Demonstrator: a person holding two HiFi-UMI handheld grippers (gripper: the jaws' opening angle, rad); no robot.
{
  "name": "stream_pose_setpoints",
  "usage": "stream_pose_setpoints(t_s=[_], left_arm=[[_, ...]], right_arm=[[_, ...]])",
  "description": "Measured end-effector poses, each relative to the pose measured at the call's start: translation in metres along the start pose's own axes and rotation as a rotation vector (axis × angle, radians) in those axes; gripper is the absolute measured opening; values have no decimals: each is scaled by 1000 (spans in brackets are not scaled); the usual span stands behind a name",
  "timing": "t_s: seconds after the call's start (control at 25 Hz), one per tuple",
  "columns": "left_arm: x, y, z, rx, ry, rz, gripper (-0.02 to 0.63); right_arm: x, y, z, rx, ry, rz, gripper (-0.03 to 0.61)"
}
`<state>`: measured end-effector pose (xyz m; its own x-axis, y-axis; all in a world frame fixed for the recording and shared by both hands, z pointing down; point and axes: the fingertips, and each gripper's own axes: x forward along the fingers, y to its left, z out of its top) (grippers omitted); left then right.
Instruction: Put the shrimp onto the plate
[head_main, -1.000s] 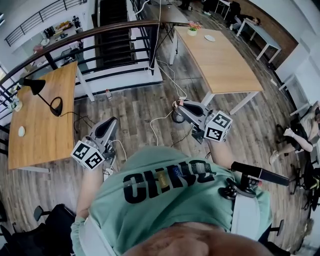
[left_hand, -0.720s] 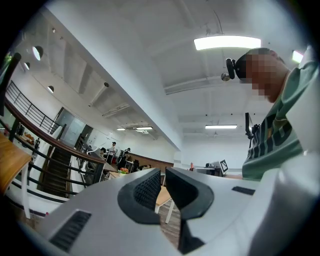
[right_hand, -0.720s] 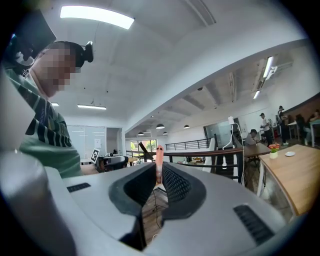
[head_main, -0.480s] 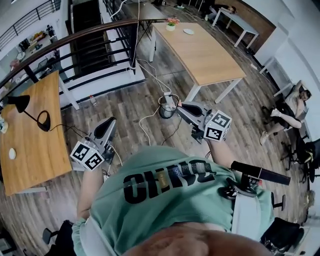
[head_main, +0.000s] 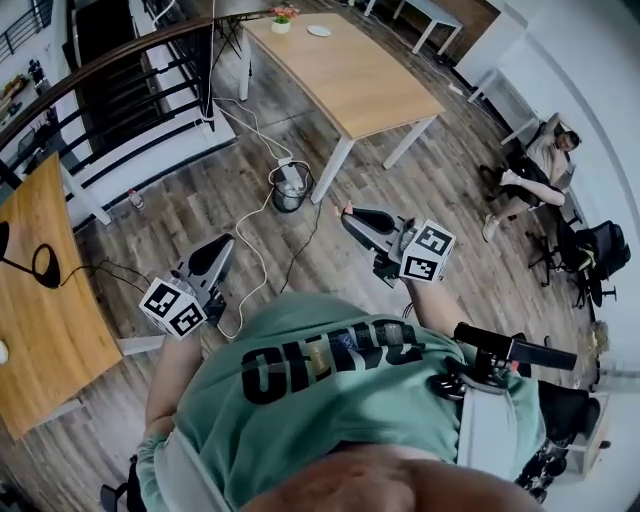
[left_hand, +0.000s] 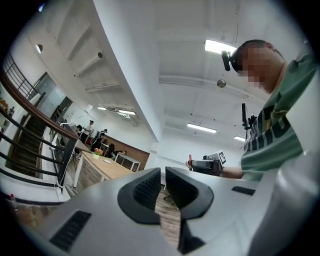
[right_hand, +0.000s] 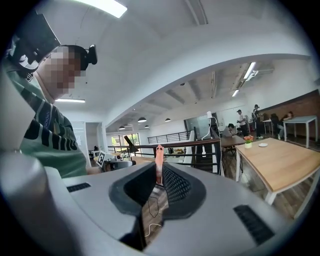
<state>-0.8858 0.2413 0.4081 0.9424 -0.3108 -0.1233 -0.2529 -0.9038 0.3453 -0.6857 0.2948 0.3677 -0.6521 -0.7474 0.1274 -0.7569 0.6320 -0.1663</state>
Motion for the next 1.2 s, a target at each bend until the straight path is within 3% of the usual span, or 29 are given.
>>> stream_pose_setpoints(t_s=[0.28, 0.68, 1.0, 1.2], left_arm=[[81, -60, -14, 61, 35, 15, 35], [213, -163, -48, 81, 35, 19, 35], [274, -193, -65, 84, 88, -26, 35], [309, -186, -76, 60, 125, -85, 35]], right_arm=[[-75, -57, -11, 26, -74, 41, 41], [-210, -148, -18, 34, -136, 90, 41], [-278, -182, -25, 46, -183, 26, 41], [-290, -206, -32, 71, -186, -25, 41]])
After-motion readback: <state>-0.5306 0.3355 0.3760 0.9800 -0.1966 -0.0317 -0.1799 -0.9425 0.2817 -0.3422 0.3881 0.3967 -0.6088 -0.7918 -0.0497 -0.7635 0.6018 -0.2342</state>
